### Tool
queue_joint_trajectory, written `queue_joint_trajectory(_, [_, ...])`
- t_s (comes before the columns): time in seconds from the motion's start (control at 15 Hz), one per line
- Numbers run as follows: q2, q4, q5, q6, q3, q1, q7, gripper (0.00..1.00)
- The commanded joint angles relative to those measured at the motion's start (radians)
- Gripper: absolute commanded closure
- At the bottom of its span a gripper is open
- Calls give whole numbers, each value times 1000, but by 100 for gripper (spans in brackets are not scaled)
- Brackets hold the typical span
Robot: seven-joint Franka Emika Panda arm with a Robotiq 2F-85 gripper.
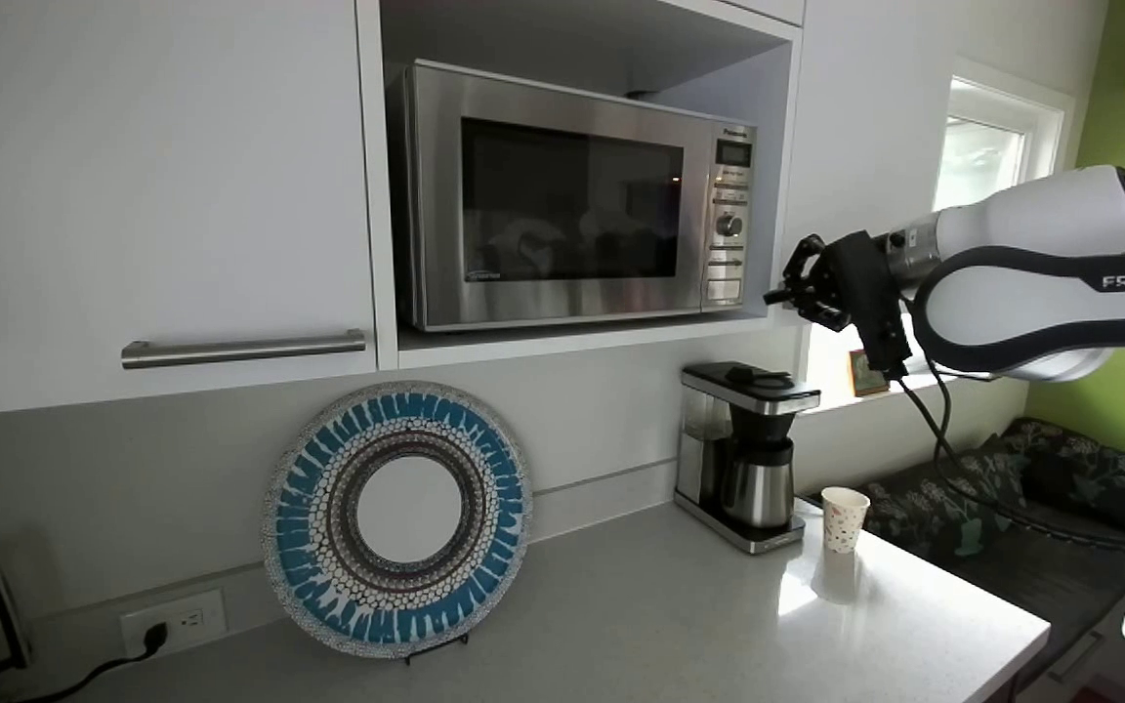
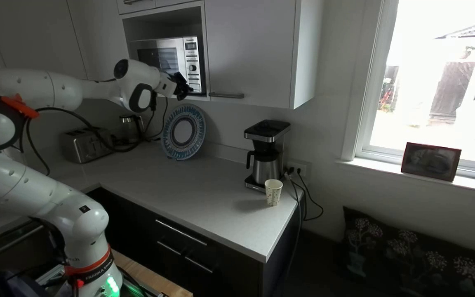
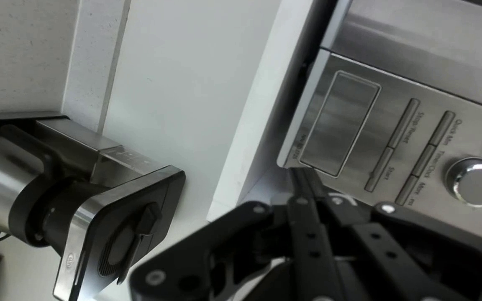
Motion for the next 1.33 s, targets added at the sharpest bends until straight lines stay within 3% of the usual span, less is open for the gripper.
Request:
queue_joint_trajectory(0.0, [48, 18, 56, 68, -49, 68, -86, 100])
queue_joint_trajectory(0.27, [91, 52, 101, 110, -111, 161, -173, 100])
queue_joint_trajectory(0.8, [137, 105, 68, 98, -265, 349, -231, 100])
queue_joint_trajectory(0.87, [123, 90, 124, 92, -190, 262, -246, 99])
queue_joint_trajectory(0.93, [126, 90, 58, 97, -235, 307, -204, 99])
queue_joint_trajectory(1.27, [133, 99, 58, 97, -250, 330, -212, 99])
